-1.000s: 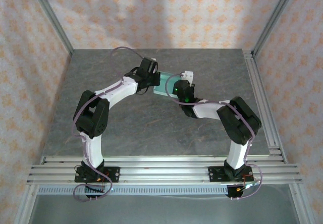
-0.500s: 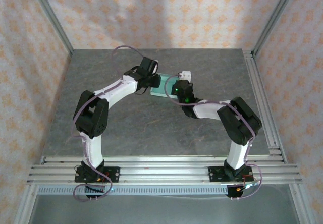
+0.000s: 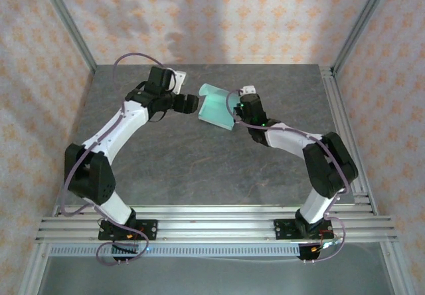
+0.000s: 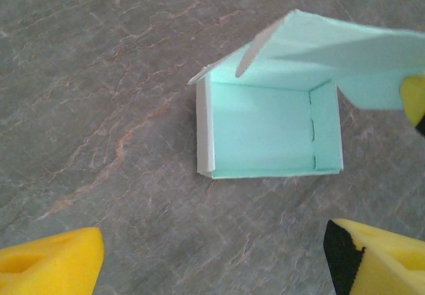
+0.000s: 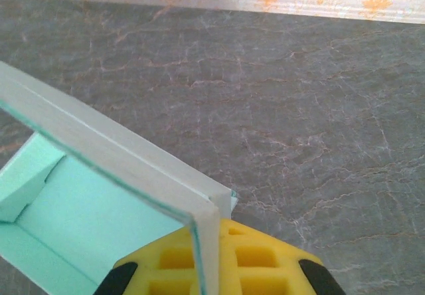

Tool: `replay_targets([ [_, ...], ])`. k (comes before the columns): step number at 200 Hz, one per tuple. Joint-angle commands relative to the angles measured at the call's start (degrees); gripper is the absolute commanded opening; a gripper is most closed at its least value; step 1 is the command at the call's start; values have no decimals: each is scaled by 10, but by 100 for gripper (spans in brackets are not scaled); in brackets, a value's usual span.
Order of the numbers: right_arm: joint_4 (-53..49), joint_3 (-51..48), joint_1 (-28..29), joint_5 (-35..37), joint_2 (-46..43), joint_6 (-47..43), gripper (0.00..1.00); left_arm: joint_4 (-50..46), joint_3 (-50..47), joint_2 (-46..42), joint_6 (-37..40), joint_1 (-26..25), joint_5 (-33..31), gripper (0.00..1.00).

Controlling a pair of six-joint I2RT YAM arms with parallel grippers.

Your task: Fold the paper box

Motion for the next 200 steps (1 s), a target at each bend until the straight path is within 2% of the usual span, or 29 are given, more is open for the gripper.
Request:
replay_targets([
  [1,-82,32,-18,-72,-29,-40,0,-18,-10,3,104,0,21,89],
  [24,-128,57,-41,-130,-24,-50,0,-30,25,41,147,1,20,88],
  [55,-158,85,-50,-139,-8,-59,0,-46,94,112,181,3,36,87],
  [82,-187,112,-56,-158,9,-69,0,-106,174,188,212,4,71,77],
  [104,-202,127,-57,-171,18,-73,0,-141,223,232,219,6,95,63],
  [160,-227,137,-64,-190,25,-75,0,-128,245,244,215,17,93,32],
  [200,-231,141,-64,-194,28,-75,0,-126,248,238,202,19,97,32],
])
